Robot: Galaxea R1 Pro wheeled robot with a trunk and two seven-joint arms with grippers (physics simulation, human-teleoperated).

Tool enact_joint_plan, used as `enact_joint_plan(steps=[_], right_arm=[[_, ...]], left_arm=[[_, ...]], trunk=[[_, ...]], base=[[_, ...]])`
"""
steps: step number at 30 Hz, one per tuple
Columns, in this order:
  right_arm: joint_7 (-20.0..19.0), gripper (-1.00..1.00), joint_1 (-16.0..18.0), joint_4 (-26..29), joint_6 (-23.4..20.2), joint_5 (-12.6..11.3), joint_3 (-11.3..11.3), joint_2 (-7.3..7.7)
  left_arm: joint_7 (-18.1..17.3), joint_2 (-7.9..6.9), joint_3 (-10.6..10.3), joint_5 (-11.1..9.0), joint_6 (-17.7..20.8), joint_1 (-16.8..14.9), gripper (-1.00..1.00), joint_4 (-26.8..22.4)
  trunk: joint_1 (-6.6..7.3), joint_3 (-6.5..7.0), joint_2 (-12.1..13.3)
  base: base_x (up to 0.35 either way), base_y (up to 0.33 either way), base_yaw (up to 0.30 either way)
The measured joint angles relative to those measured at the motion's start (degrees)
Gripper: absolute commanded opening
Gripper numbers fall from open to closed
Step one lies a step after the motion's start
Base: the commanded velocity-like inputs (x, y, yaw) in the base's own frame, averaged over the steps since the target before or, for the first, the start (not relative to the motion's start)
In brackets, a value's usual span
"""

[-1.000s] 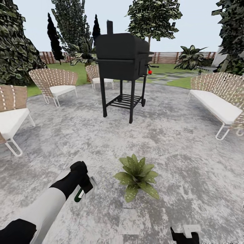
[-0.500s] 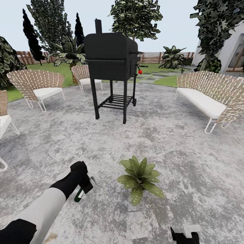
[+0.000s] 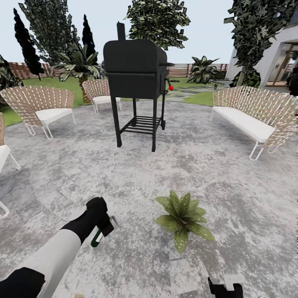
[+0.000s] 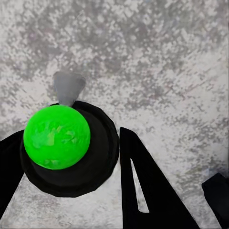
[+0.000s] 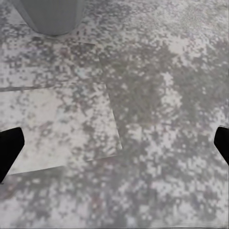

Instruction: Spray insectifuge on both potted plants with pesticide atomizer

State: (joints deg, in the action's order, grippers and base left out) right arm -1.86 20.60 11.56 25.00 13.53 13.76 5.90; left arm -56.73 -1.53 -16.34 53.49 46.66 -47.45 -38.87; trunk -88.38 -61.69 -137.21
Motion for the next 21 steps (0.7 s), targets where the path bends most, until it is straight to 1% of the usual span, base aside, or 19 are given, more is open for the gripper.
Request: enact_joint_plan(steps=[5, 7, 13, 21], right_arm=[[0.0, 1.0, 0.0, 0.0, 0.0, 0.02, 0.01, 0.0], [-0.03, 1.0, 0.0, 0.0, 0.0, 0.01, 0.01, 0.0], [0.02, 1.0, 0.0, 0.02, 0.01, -0.02, 0.03, 0.01], [0.03, 1.0, 0.0, 0.02, 0.01, -0.02, 0.05, 0.09]], left_arm=[[0.0, 0.01, -0.25, -0.06, -0.06, 0.13, -1.0, 0.03], [-0.06, 0.01, -0.33, -0.38, -0.19, 0.16, -1.0, 0.05], [-0.03, 0.09, -0.43, -0.12, -0.31, 0.42, -1.0, 0.07], [-0.02, 0.16, -0.52, -0.63, -0.24, 0.53, -1.0, 0.21]], trunk=[[0.0, 0.0, 0.0], [-0.01, 0.0, 0.0], [-0.01, 0.0, 0.0], [-0.01, 0.0, 0.0]], base=[[0.095, 0.336, -0.299], [0.02, 0.314, -0.3], [0.001, 0.035, -0.3], [0.0, 0.0, -0.3]])
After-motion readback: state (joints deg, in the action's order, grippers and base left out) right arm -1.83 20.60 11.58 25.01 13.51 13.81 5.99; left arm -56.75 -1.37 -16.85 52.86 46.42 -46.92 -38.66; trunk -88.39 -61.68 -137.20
